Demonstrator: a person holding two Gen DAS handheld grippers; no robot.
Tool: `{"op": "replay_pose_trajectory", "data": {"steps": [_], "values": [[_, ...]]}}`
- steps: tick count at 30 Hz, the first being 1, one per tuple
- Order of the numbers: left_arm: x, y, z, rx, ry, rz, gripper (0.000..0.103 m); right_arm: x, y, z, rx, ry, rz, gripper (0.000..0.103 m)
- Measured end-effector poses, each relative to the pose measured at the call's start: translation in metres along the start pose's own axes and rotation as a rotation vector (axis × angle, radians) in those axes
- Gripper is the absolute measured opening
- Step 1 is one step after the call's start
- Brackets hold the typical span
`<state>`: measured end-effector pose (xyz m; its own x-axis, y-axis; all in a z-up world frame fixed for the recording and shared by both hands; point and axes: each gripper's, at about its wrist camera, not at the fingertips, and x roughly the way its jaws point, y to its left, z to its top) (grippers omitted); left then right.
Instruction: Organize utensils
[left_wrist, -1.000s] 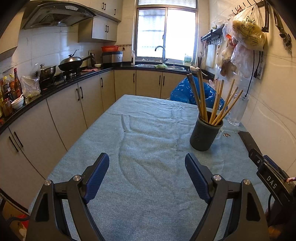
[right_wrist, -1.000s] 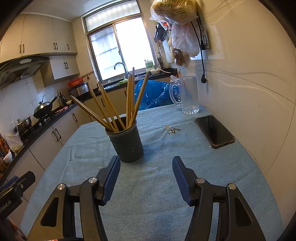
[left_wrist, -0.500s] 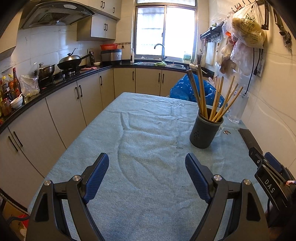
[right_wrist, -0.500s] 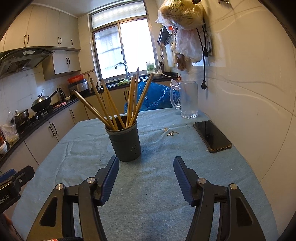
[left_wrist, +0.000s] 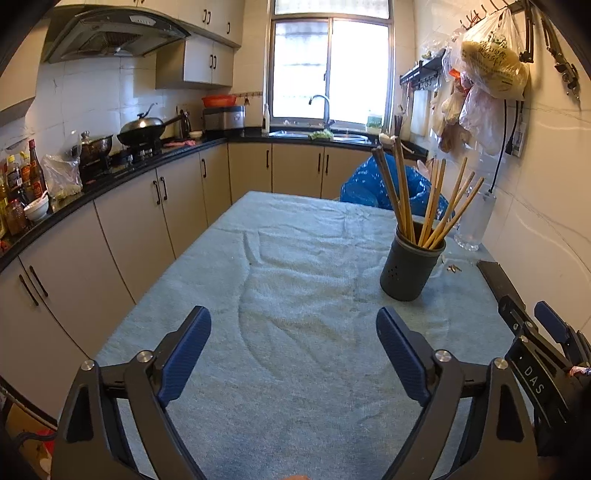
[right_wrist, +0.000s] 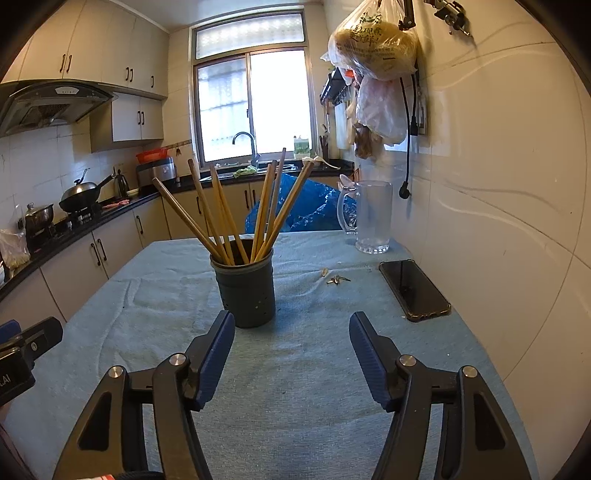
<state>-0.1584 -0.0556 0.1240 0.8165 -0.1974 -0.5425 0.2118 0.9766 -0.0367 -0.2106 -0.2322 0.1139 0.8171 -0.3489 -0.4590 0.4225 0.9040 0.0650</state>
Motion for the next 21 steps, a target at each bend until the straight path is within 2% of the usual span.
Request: {"op": "replay_pose_trajectory", "data": {"steps": [5, 7, 12, 21], "values": [[-0.010, 0.001, 0.001, -0.008, -0.065, 0.015, 0.097, -0.003, 0.001, 0.000, -0.003, -0.008, -0.003, 0.069], [-0.015, 0.002, 0.002, -0.017, -0.098, 0.032, 0.103, -0.004, 0.001, 0.000, -0.007, -0.008, -0.004, 0.070], [-0.022, 0.006, 0.004, -0.034, -0.146, 0.048, 0.103, -0.005, 0.002, -0.001, -0.012, -0.005, -0.006, 0.070], [-0.021, -0.001, 0.005, 0.025, -0.142, 0.063, 0.103, -0.007, 0.004, -0.002, -0.022, -0.008, -0.009, 0.071]]}}
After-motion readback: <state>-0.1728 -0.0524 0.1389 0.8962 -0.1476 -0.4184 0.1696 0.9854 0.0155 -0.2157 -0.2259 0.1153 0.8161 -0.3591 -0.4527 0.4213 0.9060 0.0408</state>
